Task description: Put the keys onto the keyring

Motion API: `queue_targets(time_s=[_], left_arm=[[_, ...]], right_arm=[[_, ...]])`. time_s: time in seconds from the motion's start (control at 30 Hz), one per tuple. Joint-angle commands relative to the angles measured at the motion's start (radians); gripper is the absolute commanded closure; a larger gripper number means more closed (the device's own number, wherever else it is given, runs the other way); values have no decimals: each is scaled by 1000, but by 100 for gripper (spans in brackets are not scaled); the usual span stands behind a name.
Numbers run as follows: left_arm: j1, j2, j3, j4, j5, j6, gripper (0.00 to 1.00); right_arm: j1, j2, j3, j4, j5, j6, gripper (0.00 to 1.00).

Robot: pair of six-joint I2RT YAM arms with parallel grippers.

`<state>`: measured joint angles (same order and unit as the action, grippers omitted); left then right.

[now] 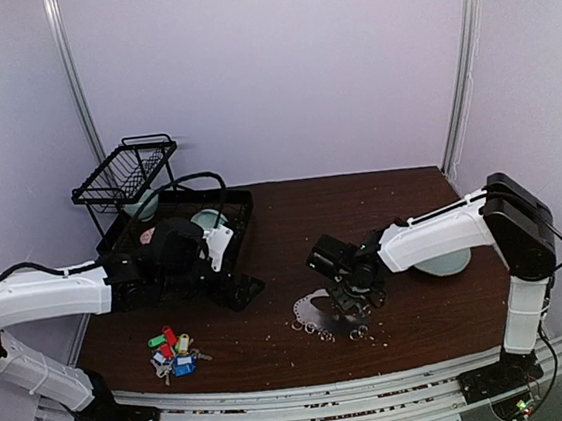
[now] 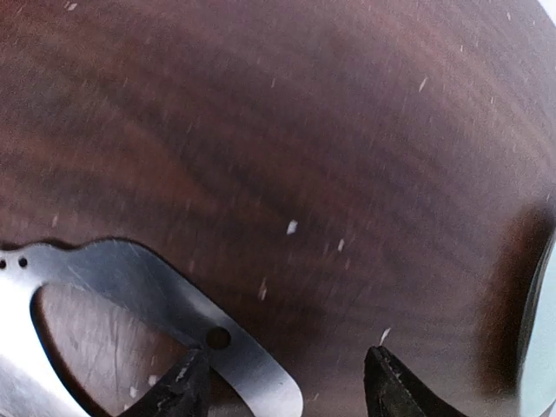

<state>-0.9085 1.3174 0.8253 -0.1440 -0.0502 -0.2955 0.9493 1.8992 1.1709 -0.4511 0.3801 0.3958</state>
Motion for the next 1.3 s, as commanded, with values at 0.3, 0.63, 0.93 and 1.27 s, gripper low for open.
queue_targets(time_s=[0.3,0.63,0.93,1.27], left_arm=[[83,-53,-19,11,65,13,2],[83,-61,-89,7,72,-106,2],[85,-119,-84,-86,-24,-88,2],[89,-79,-89,-75,-10,-56,2]], right_arm=[[-80,239,395,-167,27,-281,39],[-21,49,248,2,-275,-209,40],[-118,226,437,-88,-385,-131,48],[-149,276,399,0,-603,-117,34]])
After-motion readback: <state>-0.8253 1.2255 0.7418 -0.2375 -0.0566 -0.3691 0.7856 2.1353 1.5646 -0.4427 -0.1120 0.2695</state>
